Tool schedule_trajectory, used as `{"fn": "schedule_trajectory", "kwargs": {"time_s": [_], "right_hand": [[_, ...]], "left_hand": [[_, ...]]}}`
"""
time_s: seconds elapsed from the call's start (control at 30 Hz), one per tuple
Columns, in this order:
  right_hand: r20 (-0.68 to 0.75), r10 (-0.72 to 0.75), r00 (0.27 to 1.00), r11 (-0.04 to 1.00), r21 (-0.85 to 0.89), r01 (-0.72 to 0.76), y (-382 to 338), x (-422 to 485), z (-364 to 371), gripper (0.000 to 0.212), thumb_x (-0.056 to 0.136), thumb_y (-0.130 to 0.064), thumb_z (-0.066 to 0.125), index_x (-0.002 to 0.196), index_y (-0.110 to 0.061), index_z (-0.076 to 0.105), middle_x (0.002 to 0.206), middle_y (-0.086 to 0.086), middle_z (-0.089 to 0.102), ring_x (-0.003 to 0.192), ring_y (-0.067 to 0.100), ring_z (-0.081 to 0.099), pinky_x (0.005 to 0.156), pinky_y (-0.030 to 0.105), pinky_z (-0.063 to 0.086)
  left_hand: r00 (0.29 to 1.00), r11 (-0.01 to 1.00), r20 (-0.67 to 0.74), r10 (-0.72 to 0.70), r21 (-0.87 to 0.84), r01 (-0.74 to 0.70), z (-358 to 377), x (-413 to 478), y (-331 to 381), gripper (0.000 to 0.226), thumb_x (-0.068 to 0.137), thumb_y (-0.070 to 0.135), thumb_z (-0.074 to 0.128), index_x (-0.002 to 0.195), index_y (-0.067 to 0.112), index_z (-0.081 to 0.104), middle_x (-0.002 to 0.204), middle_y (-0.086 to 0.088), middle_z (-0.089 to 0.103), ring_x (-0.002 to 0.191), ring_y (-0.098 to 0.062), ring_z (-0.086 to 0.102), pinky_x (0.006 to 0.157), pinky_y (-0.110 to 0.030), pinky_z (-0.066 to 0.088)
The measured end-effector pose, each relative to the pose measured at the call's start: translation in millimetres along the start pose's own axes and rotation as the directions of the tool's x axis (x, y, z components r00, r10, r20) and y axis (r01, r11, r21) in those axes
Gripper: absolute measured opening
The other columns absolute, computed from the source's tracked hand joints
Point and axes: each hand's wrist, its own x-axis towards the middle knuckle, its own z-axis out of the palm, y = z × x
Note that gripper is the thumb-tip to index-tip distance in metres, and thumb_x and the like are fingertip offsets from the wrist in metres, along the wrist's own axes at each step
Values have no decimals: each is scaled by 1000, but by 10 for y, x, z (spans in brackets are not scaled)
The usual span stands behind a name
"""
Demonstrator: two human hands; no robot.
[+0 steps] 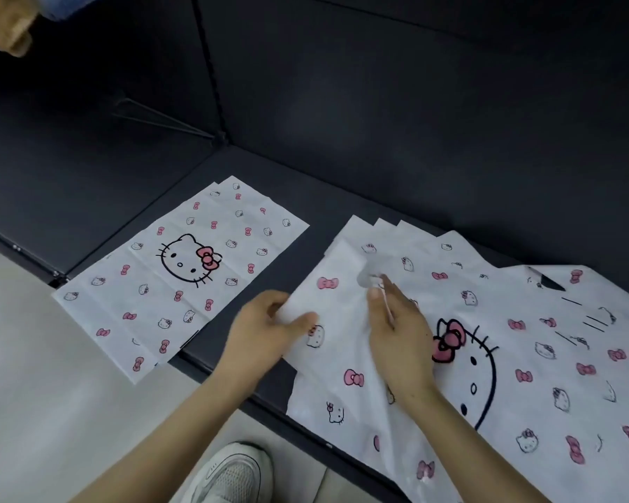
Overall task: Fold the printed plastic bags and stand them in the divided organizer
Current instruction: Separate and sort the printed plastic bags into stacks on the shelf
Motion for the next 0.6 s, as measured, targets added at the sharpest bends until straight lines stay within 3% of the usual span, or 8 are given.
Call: {"fn": "schedule_trajectory", "kwargs": {"time_s": [0.07,0.1,0.2,0.3,0.4,0.53,0.6], "right_hand": [[96,-18,995,1000,27,16,-60,62,-40,45,100,-38,41,141,-21,46,146,-11,42,136,0,31,119,35,17],[91,-36,995,999,-14,38,-15,125,-80,47,99,-40,41,141,-20,45,147,-9,42,138,5,31,120,38,16],[-64,-99,993,892,-449,60,303,393,-333,56,96,-43,47,138,-6,48,143,12,47,135,27,41,115,51,23],[-21,-58,998,719,-694,27,733,519,-541,60,87,-41,65,134,-6,53,134,19,55,125,38,51,106,58,30],[-28,-144,989,663,-745,76,990,411,-596,39,81,-39,71,111,-14,72,110,12,70,99,35,65,88,52,43],[-162,-295,942,678,-730,87,978,242,-695,39,83,-41,45,91,-19,77,87,1,75,76,26,68,78,36,33],[-231,-352,907,716,-690,103,892,140,-829,35,85,-36,47,89,-19,77,84,-1,75,72,24,68,77,34,31]], "left_hand": [[997,998,-69,37,-48,-41,-122,86,8,19,80,4,73,87,21,67,85,2,71,83,-20,67,82,-40,55],[991,995,-86,103,20,-101,-212,160,16,23,81,1,70,86,23,65,86,7,69,83,-16,65,81,-33,53],[976,940,-18,218,271,-206,-474,335,124,27,85,0,64,97,24,63,99,19,62,87,4,58,71,1,37],[975,900,96,201,375,-223,-564,460,175,29,87,-1,61,104,22,66,103,17,62,94,-5,56,70,4,36],[964,900,163,211,352,-256,-483,484,199,37,87,-6,57,92,30,65,97,22,64,90,-4,60,71,-2,42],[972,945,15,233,230,-231,-339,431,190,30,84,-3,62,93,25,68,98,13,68,93,-5,62,81,-19,48],[970,956,1,243,167,-240,-265,361,262,28,83,-2,63,89,24,67,94,12,68,87,2,62,77,-15,47]]}}
